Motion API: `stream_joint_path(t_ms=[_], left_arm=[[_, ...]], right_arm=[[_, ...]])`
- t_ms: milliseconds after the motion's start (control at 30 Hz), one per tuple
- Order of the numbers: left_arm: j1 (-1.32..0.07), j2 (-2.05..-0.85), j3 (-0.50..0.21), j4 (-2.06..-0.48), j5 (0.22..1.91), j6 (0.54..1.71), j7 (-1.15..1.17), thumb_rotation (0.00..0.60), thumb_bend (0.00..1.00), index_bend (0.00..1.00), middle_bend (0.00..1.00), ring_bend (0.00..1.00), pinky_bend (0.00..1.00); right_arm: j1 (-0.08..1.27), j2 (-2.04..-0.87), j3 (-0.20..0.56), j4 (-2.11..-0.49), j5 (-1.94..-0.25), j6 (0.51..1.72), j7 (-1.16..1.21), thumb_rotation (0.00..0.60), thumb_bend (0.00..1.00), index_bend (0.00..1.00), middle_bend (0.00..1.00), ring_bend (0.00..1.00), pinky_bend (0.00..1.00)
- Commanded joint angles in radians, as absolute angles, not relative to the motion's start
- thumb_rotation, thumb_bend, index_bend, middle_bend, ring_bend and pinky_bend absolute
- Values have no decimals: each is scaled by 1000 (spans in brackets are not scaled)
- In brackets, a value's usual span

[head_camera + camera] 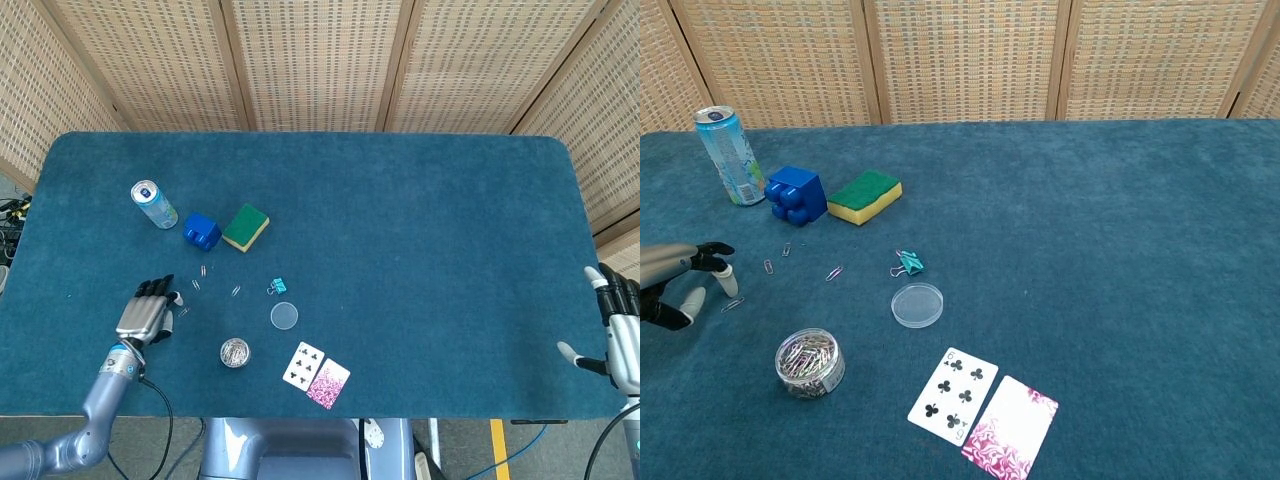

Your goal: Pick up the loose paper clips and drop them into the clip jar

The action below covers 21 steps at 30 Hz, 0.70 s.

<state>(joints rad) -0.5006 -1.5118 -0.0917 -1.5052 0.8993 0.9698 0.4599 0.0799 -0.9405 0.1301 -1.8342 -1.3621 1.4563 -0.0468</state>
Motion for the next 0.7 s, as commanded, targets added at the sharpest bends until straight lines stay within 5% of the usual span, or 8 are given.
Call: stream_joint_path(t_ms=[33, 633, 700], left_arm=[[-502, -1511, -85, -1517, 906, 974, 459, 600, 759, 322, 0, 0, 0], [-494, -1456, -34, -1634, 961, 999, 449, 600, 758, 321, 0, 0, 0], [-489, -1447, -36, -1640, 979, 1015, 435, 600, 668, 313, 0, 0, 0]], right_arm=[[79, -938, 130, -1834, -1363, 1458, -42, 600, 0, 0, 0, 0, 0], [75, -932, 129, -1837, -1369, 1463, -29, 600, 0, 0, 0, 0, 0], [76, -932, 128, -1837, -1369, 1463, -29, 600, 0, 0, 0, 0, 0]])
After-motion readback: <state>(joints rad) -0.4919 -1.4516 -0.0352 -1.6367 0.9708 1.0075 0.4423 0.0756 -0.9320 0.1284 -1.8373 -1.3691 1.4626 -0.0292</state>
